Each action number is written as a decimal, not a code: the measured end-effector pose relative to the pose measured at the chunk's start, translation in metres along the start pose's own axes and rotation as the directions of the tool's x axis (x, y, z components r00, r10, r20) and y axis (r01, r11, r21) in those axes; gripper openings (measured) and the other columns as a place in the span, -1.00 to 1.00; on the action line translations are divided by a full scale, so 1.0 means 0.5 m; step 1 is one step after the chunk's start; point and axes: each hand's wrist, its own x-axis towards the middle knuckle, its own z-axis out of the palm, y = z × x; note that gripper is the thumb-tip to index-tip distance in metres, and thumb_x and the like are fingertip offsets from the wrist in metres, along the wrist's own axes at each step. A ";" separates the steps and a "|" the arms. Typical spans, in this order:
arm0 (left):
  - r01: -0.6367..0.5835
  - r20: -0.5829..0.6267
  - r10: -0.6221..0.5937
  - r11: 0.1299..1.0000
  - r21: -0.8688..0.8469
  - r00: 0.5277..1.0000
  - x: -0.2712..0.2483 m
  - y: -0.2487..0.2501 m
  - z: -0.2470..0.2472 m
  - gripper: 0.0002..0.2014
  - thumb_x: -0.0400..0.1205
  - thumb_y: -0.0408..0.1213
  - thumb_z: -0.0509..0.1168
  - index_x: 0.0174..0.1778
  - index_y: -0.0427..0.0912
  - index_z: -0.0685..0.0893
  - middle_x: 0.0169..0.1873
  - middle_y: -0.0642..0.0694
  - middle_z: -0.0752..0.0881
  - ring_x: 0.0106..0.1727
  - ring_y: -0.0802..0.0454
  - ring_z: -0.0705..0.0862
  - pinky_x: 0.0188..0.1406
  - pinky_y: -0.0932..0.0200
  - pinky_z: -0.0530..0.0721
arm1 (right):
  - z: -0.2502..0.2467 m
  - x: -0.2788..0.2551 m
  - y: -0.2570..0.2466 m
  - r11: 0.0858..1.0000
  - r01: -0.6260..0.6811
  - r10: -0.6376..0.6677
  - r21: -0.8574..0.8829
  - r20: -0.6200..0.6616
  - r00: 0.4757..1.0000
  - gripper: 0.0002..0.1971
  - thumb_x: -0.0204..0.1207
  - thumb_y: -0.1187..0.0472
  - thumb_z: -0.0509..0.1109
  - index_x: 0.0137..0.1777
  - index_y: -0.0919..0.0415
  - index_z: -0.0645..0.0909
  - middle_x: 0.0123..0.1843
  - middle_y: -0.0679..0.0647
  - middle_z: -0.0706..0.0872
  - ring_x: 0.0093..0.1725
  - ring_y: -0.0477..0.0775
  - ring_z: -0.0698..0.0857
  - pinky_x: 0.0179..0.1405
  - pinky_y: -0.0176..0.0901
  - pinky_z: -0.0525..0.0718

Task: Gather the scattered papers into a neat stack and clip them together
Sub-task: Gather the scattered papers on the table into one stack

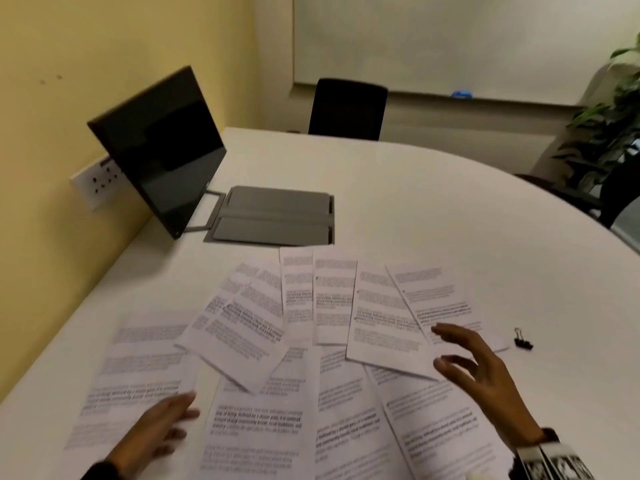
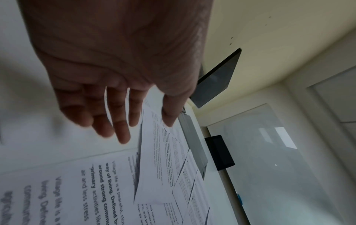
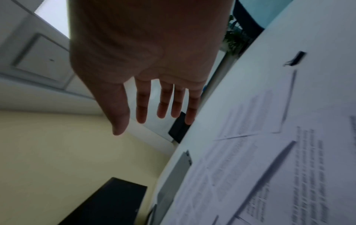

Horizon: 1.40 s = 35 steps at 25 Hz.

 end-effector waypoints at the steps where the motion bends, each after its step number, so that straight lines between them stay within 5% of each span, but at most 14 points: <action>1: 0.011 -0.009 -0.011 1.000 0.013 1.000 0.007 0.015 0.007 -0.69 0.59 -0.02 0.28 0.15 -0.12 0.60 0.06 -0.16 0.73 -0.22 -0.08 0.53 -0.29 0.18 0.42 | 0.008 0.005 0.029 0.998 -0.062 0.062 0.012 0.012 0.998 -0.59 0.39 0.19 0.48 0.26 -0.03 0.62 0.34 -0.08 0.63 0.35 -0.09 0.59 0.21 -0.22 0.66; 5: -0.025 -0.125 0.031 0.999 0.048 0.992 0.046 0.039 0.026 -0.52 0.59 0.04 0.27 0.33 -0.18 0.52 0.24 -0.25 0.59 0.13 -0.18 0.57 0.07 0.03 0.53 | 0.040 0.024 0.140 0.963 -0.270 0.269 -0.012 -0.054 0.962 -0.56 0.45 0.20 0.48 0.33 -0.06 0.59 0.44 -0.05 0.57 0.42 -0.09 0.49 0.46 0.06 0.48; 8: 0.036 -0.254 0.011 0.983 0.180 0.967 0.082 0.039 0.003 -0.29 0.49 0.21 0.30 0.49 -0.12 0.41 0.55 -0.21 0.33 0.56 -0.22 0.28 0.57 -0.10 0.23 | 0.062 0.028 0.197 0.920 -0.388 0.376 -0.064 -0.141 0.916 -0.49 0.46 0.16 0.47 0.43 0.00 0.50 0.55 0.05 0.44 0.50 0.06 0.40 0.52 0.07 0.35; 12: 0.178 -0.360 -0.081 0.953 0.244 0.930 0.076 0.048 -0.008 -0.21 0.54 0.17 0.26 0.62 0.03 0.08 0.66 -0.14 -0.18 0.67 -0.18 -0.11 0.61 -0.20 -0.02 | 0.084 0.029 0.251 0.815 -0.539 0.505 -0.211 -0.197 0.840 -0.32 0.44 0.12 0.50 0.55 0.05 0.33 0.67 0.18 0.16 0.65 0.21 0.12 0.62 0.20 0.14; 15: 0.257 -0.368 -0.094 0.868 0.425 0.925 0.074 0.041 0.001 -0.13 0.52 0.20 0.27 0.64 0.07 -0.05 0.64 -0.16 -0.31 0.65 -0.25 -0.26 0.58 -0.34 -0.14 | 0.098 0.033 0.280 0.677 -0.614 0.594 -0.406 -0.190 0.781 -0.17 0.44 0.00 0.47 0.64 0.11 0.13 0.69 0.27 -0.05 0.67 0.31 -0.12 0.64 0.25 -0.04; 20: 0.241 -0.300 -0.067 0.771 0.589 0.951 0.084 0.018 0.049 -0.13 0.54 0.19 0.24 0.63 0.13 -0.15 0.60 -0.17 -0.43 0.62 -0.32 -0.35 0.58 -0.32 -0.21 | 0.144 0.039 0.270 0.557 -0.608 0.656 -0.566 -0.148 0.740 -0.10 0.46 -0.14 0.40 0.65 0.16 0.00 0.68 0.34 -0.22 0.65 0.40 -0.20 0.60 0.36 -0.07; 23: 0.206 -0.197 -0.096 0.710 0.674 0.976 0.078 0.021 0.085 -0.14 0.57 0.15 0.22 0.62 0.12 -0.21 0.59 -0.20 -0.45 0.62 -0.35 -0.34 0.57 -0.31 -0.15 | 0.176 0.044 0.256 0.534 -0.618 0.682 -0.577 -0.138 0.718 -0.09 0.45 -0.17 0.39 0.64 0.17 0.00 0.68 0.33 -0.22 0.65 0.41 -0.18 0.57 0.42 -0.05; 25: 0.147 -0.137 -0.070 0.688 0.711 0.988 0.073 0.026 0.101 -0.19 0.60 0.11 0.20 0.63 0.08 -0.16 0.63 -0.20 -0.34 0.64 -0.35 -0.22 0.59 -0.25 -0.09 | 0.198 0.046 0.241 0.532 -0.624 0.648 -0.572 -0.199 0.735 -0.18 0.44 -0.15 0.41 0.60 0.19 0.18 0.68 0.30 -0.02 0.65 0.38 -0.06 0.58 0.40 -0.04; 29: -0.034 -0.037 0.082 0.729 0.684 0.996 0.086 0.034 0.096 -0.27 0.60 -0.02 0.26 0.61 -0.04 0.05 0.61 -0.26 0.17 0.60 -0.28 0.19 0.59 -0.11 0.14 | 0.247 0.044 0.213 0.571 -0.627 0.559 -0.530 -0.308 0.770 -0.43 0.41 -0.04 0.45 0.39 0.11 0.46 0.52 0.24 0.36 0.56 0.31 0.23 0.56 0.32 0.05; 32: 0.003 -0.171 0.136 0.776 0.631 0.976 0.095 0.042 0.057 -0.32 0.55 -0.06 0.33 0.54 -0.06 0.21 0.50 -0.34 0.33 0.52 -0.33 0.30 0.52 -0.14 0.27 | 0.279 0.039 0.198 0.632 -0.593 0.576 -0.498 -0.210 0.790 -0.48 0.43 0.05 0.45 0.37 0.15 0.47 0.45 0.28 0.36 0.44 0.33 0.34 0.45 0.15 0.31; 35: 0.155 -0.363 0.081 0.803 0.576 0.928 0.098 0.041 0.009 -0.30 0.56 -0.08 0.33 0.57 -0.11 0.18 0.58 -0.31 0.13 0.58 -0.33 0.14 0.58 -0.15 0.17 | 0.309 0.030 0.194 0.738 -0.532 0.566 -0.416 -0.047 0.823 -0.47 0.43 0.17 0.47 0.37 0.27 0.44 0.36 0.27 0.42 0.30 0.25 0.49 0.29 -0.05 0.47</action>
